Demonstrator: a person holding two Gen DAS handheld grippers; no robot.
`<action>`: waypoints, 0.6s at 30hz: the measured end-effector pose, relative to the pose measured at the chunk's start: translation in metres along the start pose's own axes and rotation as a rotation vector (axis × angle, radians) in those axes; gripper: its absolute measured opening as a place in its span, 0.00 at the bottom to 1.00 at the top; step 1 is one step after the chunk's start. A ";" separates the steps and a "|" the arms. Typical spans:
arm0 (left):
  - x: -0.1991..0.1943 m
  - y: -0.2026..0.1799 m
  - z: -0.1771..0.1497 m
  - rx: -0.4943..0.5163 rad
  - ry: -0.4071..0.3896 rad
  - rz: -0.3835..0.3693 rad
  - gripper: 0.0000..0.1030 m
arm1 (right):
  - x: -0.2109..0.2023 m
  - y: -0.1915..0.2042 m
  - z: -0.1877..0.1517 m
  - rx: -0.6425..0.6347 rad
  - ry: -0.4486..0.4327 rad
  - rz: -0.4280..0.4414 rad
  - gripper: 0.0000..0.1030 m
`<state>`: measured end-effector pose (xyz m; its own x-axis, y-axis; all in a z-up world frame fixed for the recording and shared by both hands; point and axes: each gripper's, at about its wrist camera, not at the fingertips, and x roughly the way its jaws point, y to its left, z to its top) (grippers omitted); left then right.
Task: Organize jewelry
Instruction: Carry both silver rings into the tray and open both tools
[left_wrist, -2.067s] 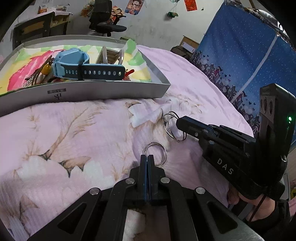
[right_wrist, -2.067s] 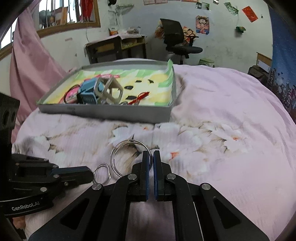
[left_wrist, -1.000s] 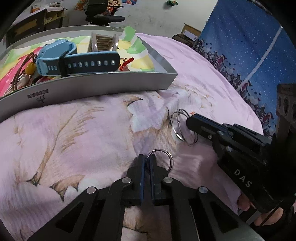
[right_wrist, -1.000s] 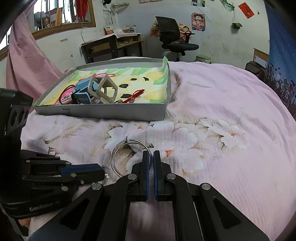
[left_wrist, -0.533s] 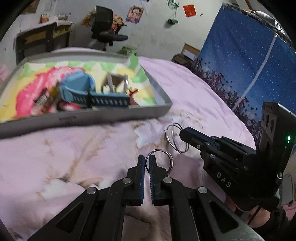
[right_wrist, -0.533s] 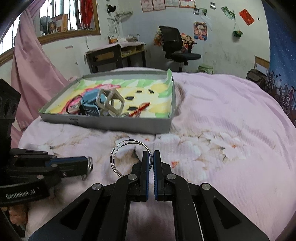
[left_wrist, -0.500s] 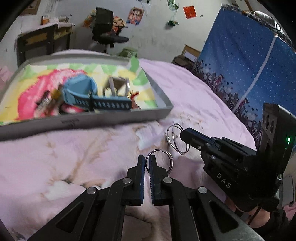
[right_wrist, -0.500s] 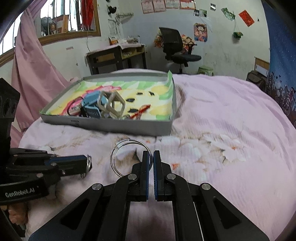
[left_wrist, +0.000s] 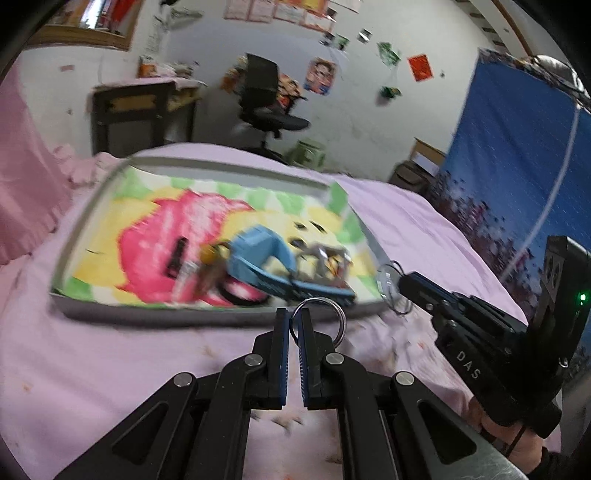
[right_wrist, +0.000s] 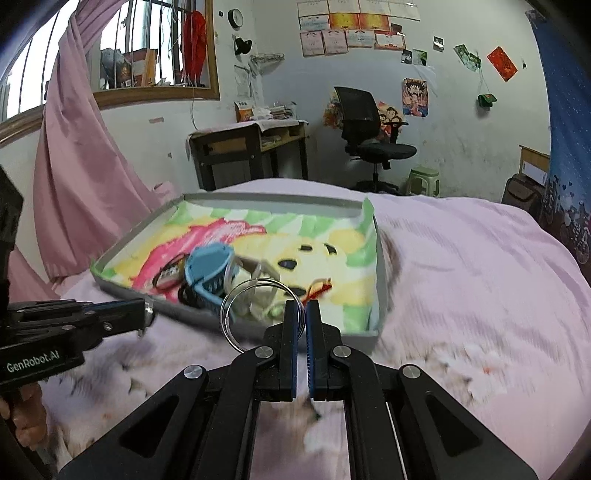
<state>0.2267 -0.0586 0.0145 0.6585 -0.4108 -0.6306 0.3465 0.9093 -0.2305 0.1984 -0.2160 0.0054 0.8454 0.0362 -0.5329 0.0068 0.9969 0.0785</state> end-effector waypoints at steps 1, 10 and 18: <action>-0.002 0.003 0.002 -0.001 -0.020 0.024 0.05 | 0.003 0.000 0.003 0.003 -0.002 0.000 0.04; 0.000 0.039 0.024 -0.044 -0.082 0.136 0.05 | 0.030 -0.005 0.017 0.019 0.006 -0.041 0.04; 0.019 0.063 0.032 -0.097 -0.069 0.151 0.05 | 0.057 0.003 0.020 -0.018 0.062 -0.081 0.04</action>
<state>0.2828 -0.0110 0.0118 0.7433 -0.2695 -0.6122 0.1762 0.9618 -0.2094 0.2577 -0.2126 -0.0079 0.8075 -0.0411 -0.5884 0.0637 0.9978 0.0177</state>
